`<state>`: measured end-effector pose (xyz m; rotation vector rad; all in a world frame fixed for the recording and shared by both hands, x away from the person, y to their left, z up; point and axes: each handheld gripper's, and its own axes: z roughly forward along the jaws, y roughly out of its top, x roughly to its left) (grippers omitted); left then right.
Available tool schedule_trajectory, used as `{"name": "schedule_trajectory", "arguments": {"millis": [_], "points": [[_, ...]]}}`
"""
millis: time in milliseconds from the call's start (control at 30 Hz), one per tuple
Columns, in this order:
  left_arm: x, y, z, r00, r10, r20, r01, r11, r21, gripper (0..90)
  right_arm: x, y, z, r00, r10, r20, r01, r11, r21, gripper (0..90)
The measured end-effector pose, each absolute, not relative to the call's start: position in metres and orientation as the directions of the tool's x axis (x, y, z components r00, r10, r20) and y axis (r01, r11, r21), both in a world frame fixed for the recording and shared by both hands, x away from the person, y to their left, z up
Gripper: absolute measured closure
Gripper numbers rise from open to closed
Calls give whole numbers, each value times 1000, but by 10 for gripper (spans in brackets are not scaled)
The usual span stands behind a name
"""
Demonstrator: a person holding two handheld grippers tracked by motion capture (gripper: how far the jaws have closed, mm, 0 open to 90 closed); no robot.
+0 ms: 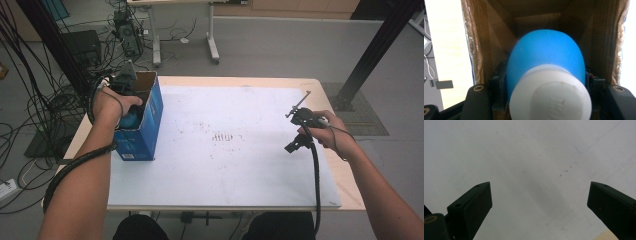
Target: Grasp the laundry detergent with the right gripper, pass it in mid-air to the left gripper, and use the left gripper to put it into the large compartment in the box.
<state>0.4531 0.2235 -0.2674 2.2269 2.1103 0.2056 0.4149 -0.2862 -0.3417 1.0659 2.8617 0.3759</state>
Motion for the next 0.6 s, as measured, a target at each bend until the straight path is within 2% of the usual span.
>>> {"name": "schedule_trajectory", "arguments": {"millis": [600], "points": [[454, 223, -268, 44, 998, 51, 989, -51, 141, 376, 416, -286, -341, -758, 652, 15, 636, 733, 241, 57]]}}
